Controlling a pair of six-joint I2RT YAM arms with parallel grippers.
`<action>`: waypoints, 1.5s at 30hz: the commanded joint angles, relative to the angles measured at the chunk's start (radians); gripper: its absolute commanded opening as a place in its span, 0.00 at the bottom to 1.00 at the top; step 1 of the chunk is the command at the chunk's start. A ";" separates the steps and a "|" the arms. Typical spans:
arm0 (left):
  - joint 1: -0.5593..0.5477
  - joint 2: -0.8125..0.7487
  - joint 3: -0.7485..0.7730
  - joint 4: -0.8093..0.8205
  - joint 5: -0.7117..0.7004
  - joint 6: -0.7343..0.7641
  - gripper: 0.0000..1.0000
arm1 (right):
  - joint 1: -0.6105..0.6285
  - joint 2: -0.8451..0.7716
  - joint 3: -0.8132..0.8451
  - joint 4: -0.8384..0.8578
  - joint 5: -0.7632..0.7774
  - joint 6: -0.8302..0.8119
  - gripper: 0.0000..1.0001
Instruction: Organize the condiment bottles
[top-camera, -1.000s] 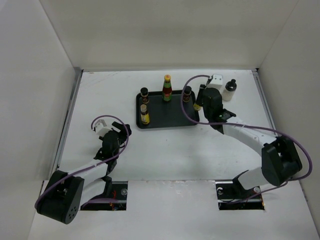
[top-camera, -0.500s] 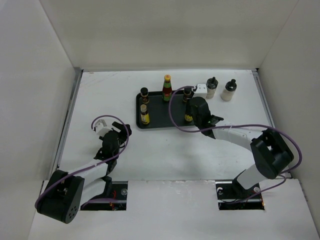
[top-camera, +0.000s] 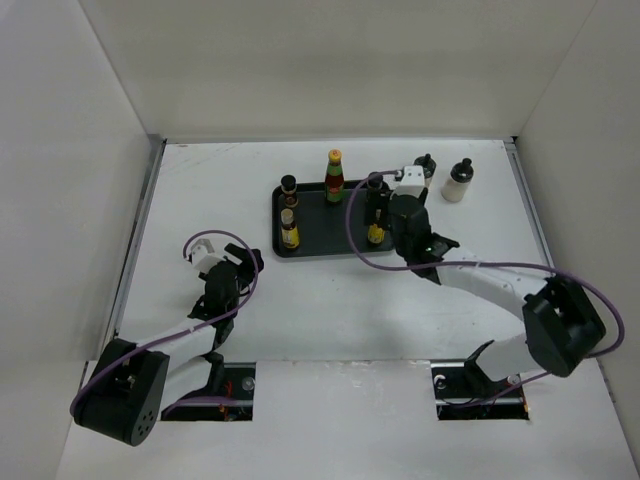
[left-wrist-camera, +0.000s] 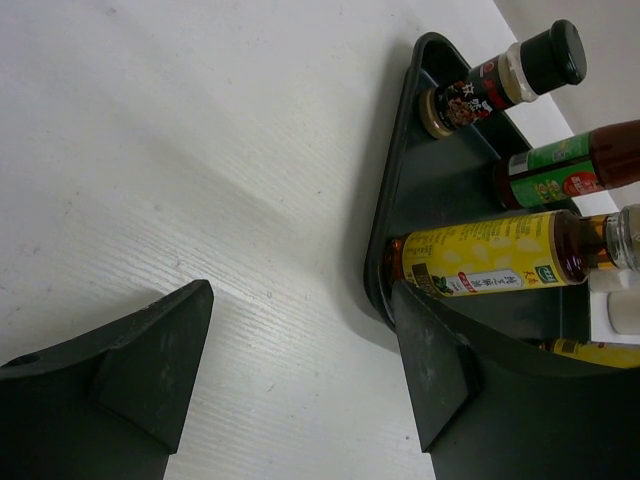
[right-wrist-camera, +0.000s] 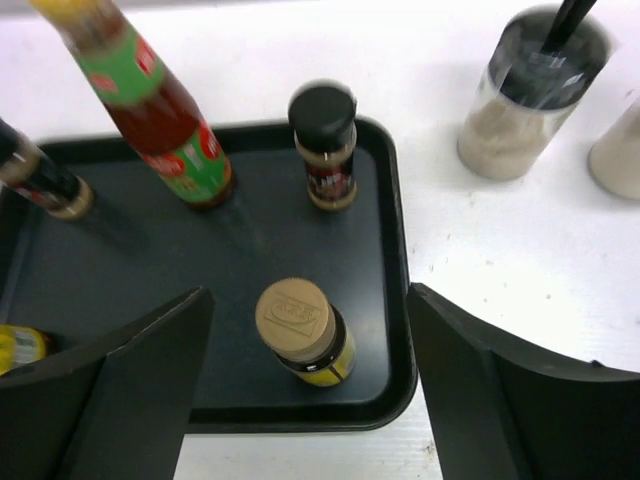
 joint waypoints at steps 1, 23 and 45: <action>-0.004 -0.011 0.028 0.055 -0.003 -0.004 0.71 | -0.031 -0.119 0.016 0.034 0.000 0.002 0.87; -0.009 0.018 0.042 0.055 0.003 -0.002 0.71 | -0.477 0.439 0.539 -0.118 -0.289 0.002 0.93; -0.003 0.026 0.043 0.069 0.005 -0.001 0.71 | -0.407 0.286 0.487 0.051 -0.132 -0.090 0.55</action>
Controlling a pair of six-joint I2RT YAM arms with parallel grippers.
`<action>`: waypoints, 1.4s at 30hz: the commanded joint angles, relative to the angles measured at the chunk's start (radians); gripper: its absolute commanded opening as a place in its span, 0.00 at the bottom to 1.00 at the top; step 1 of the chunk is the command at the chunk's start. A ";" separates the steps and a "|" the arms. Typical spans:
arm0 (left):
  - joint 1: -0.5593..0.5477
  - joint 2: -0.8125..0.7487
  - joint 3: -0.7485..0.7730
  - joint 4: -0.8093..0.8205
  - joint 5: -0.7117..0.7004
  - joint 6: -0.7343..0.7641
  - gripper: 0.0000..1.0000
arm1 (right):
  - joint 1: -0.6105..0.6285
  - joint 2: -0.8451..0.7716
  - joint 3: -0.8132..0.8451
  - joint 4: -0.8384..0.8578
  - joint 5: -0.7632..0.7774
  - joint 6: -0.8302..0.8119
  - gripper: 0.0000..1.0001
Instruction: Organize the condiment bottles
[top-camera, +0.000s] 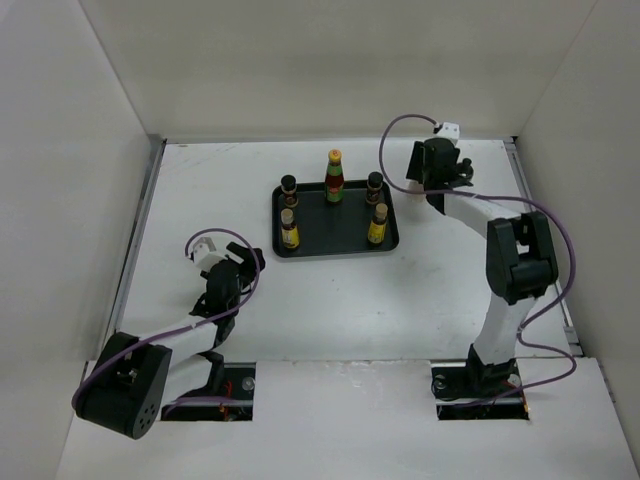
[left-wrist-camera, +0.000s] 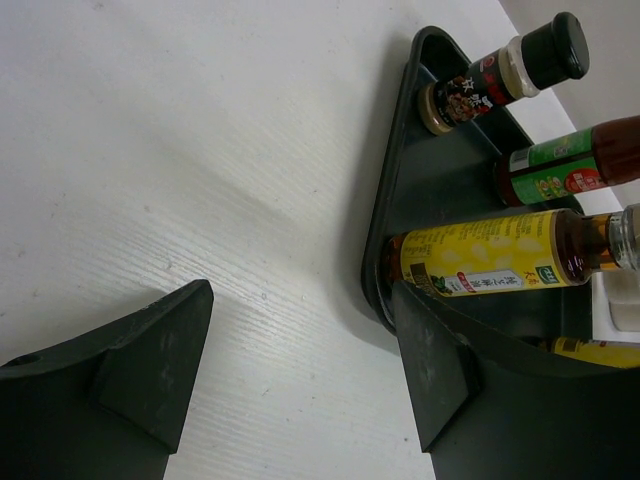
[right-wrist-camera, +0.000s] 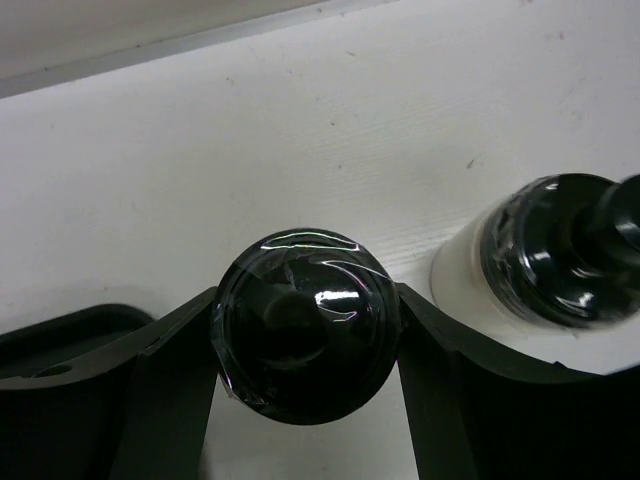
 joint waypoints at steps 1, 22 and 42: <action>0.002 -0.011 0.030 0.053 0.003 -0.001 0.71 | 0.064 -0.217 0.005 0.183 0.072 -0.072 0.55; 0.011 -0.106 -0.007 0.032 -0.035 -0.001 0.71 | 0.629 -0.329 -0.120 0.222 0.004 -0.039 0.54; 0.010 -0.087 -0.002 0.038 -0.031 -0.004 0.71 | 0.711 -0.077 -0.238 0.311 0.054 0.027 0.67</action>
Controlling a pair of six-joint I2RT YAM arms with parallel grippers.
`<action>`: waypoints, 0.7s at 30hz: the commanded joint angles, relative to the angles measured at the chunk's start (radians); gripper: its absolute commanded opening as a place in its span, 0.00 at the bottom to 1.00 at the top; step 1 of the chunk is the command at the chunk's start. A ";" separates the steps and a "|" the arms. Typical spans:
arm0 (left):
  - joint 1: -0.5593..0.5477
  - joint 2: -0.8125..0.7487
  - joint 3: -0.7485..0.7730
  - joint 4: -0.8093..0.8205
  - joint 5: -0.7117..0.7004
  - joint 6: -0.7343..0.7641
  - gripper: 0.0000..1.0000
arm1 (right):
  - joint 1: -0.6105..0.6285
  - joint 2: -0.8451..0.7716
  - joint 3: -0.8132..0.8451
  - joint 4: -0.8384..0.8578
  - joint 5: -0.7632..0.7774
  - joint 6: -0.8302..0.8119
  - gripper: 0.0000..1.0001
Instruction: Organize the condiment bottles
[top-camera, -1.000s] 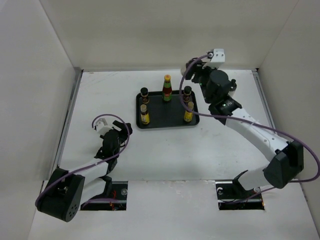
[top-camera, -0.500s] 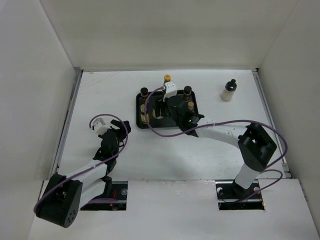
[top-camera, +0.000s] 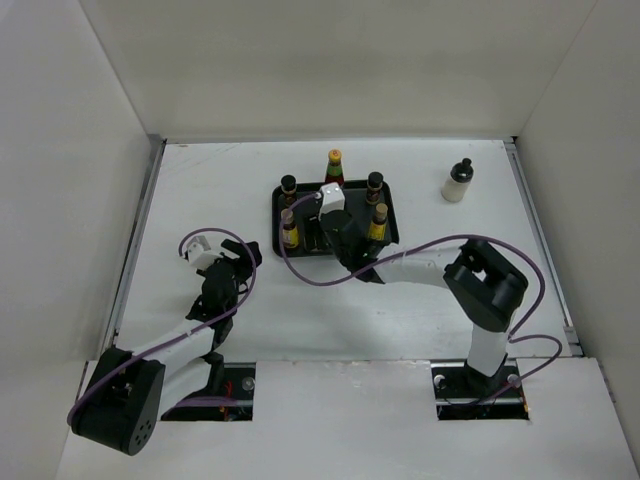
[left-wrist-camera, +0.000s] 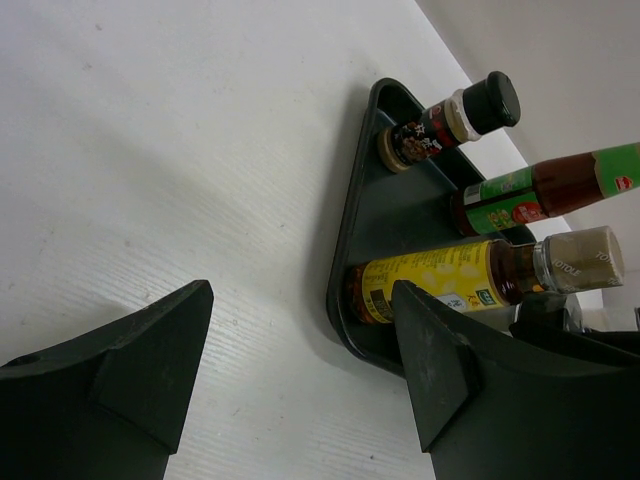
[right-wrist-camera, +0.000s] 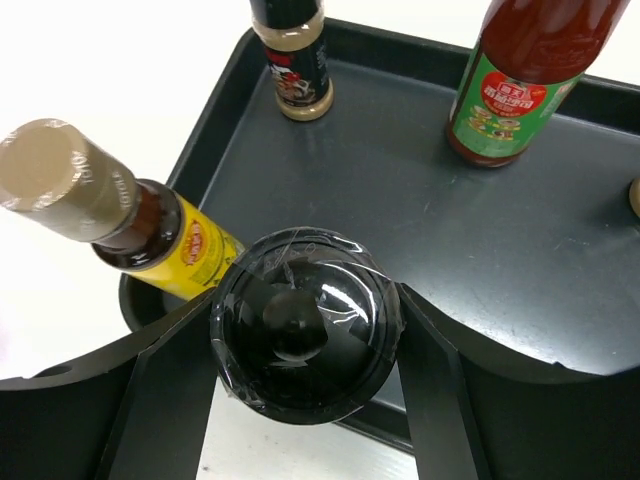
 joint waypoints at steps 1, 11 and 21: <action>0.003 0.001 -0.001 0.031 -0.004 -0.004 0.71 | 0.029 -0.005 -0.004 0.082 0.031 0.013 0.72; 0.002 0.005 0.002 0.031 -0.005 -0.004 0.71 | 0.016 -0.237 0.026 -0.108 0.081 -0.033 0.87; -0.002 0.007 0.004 0.033 -0.002 -0.004 0.71 | -0.363 -0.511 -0.074 -0.133 0.172 -0.044 0.84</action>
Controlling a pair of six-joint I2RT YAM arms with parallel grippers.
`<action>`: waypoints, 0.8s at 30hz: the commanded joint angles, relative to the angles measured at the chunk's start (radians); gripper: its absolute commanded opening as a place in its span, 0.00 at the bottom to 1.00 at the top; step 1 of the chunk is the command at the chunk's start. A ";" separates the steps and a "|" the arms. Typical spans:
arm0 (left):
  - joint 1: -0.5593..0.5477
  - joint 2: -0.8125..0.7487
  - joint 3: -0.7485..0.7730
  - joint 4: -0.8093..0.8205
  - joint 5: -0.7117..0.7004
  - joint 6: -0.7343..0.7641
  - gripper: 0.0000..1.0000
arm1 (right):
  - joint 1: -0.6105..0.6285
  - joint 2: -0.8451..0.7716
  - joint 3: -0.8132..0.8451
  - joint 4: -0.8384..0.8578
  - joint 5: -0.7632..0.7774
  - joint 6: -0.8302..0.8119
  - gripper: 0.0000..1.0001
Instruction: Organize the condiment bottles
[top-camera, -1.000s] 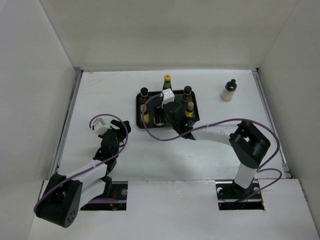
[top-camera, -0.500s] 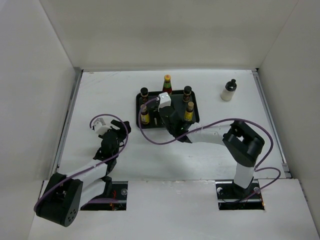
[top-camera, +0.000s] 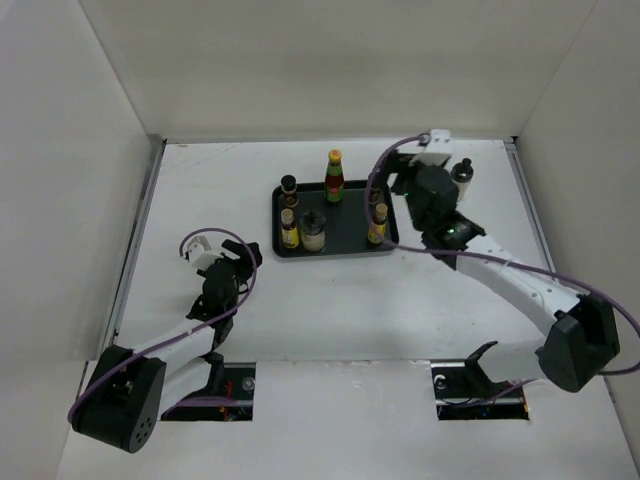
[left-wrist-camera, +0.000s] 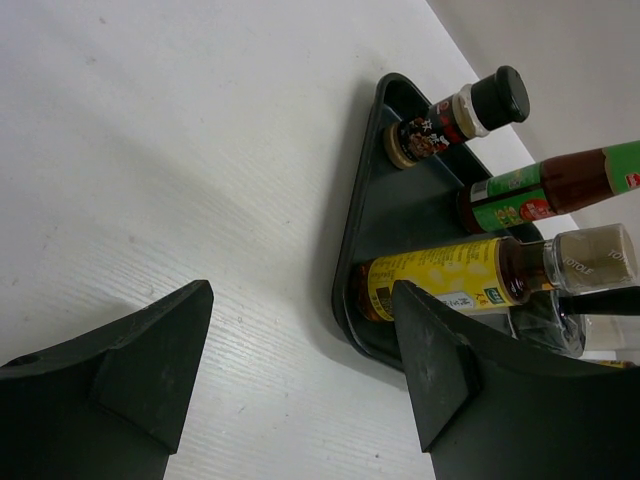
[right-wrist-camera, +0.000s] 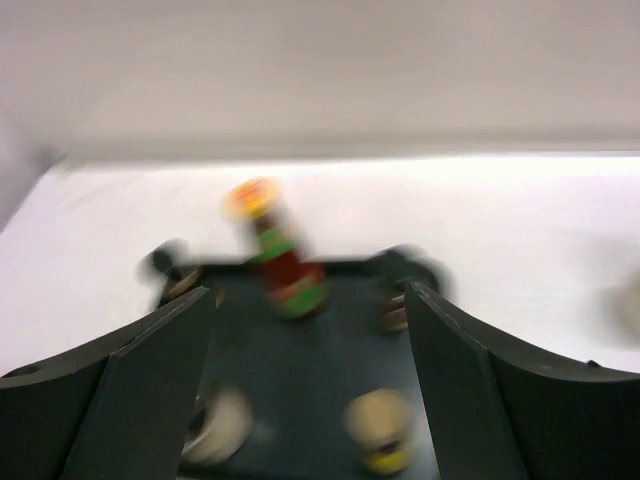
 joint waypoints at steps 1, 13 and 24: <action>-0.002 -0.007 0.004 0.032 -0.005 -0.004 0.71 | -0.189 -0.005 -0.033 0.003 0.097 -0.003 0.87; -0.006 0.003 0.007 0.034 0.006 -0.004 0.71 | -0.622 0.356 0.200 -0.116 -0.152 0.086 1.00; -0.006 0.026 0.013 0.037 0.014 -0.002 0.71 | -0.660 0.544 0.332 -0.132 -0.223 0.078 0.93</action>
